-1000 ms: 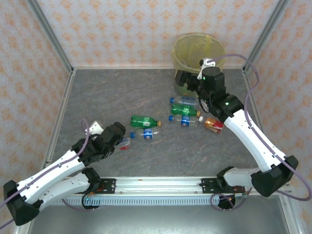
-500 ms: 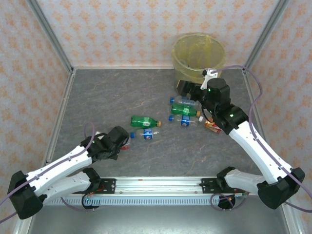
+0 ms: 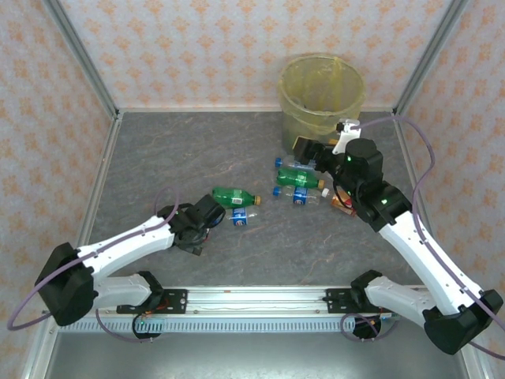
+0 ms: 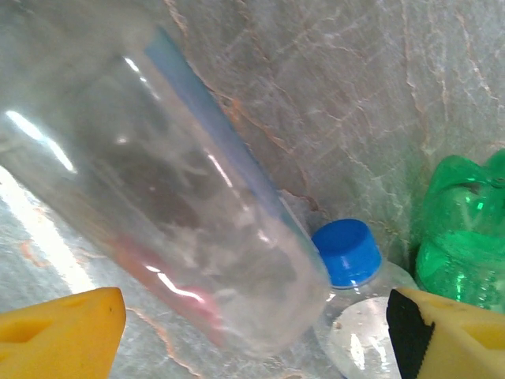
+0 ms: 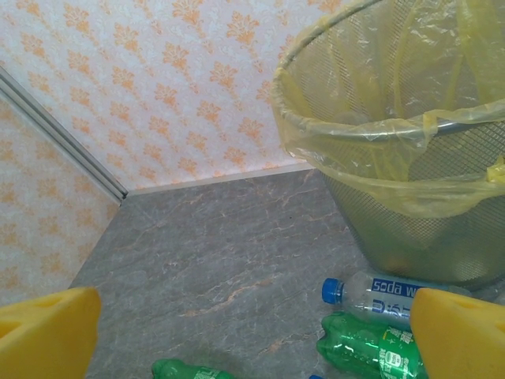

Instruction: Put the plastic bottles in the bin

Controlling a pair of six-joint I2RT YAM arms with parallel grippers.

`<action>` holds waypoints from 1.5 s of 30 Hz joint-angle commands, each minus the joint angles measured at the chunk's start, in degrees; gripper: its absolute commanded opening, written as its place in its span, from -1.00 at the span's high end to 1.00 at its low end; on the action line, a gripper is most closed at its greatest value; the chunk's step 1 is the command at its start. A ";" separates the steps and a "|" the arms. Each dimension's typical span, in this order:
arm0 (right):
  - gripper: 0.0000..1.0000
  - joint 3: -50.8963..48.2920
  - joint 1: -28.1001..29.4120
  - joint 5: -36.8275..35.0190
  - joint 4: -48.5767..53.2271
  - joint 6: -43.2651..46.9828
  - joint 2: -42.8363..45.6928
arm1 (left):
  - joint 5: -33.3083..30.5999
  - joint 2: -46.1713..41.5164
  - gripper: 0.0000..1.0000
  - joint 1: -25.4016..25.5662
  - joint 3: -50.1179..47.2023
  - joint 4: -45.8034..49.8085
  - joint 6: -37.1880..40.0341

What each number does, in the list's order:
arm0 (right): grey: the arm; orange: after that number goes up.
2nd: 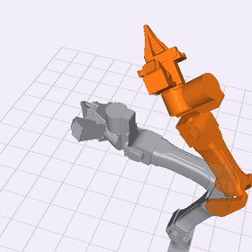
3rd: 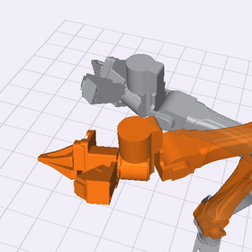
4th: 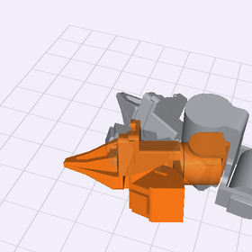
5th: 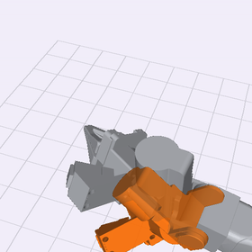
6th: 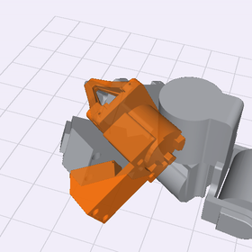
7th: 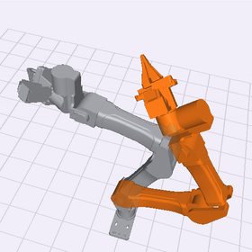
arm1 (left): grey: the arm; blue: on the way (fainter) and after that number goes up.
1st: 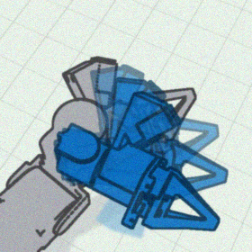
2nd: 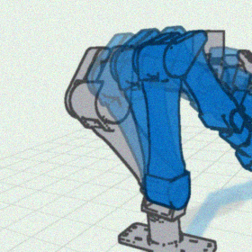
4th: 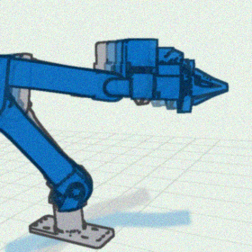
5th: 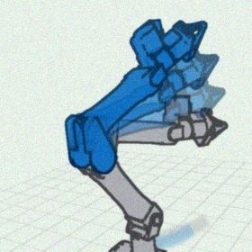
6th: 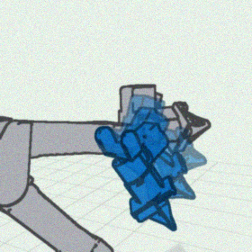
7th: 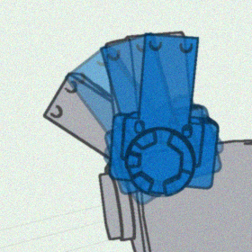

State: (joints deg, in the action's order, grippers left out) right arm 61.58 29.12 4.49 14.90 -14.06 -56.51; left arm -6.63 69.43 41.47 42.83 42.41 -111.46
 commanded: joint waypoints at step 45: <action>-0.99 0.03 0.32 -3.31 4.09 -1.10 3.70 | 1.64 -2.45 -0.63 -5.18 -11.71 -6.94 -5.08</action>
State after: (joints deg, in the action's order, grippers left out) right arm 61.49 29.12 1.52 18.87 -14.33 -53.87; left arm -4.84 67.88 36.95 31.99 34.13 -115.55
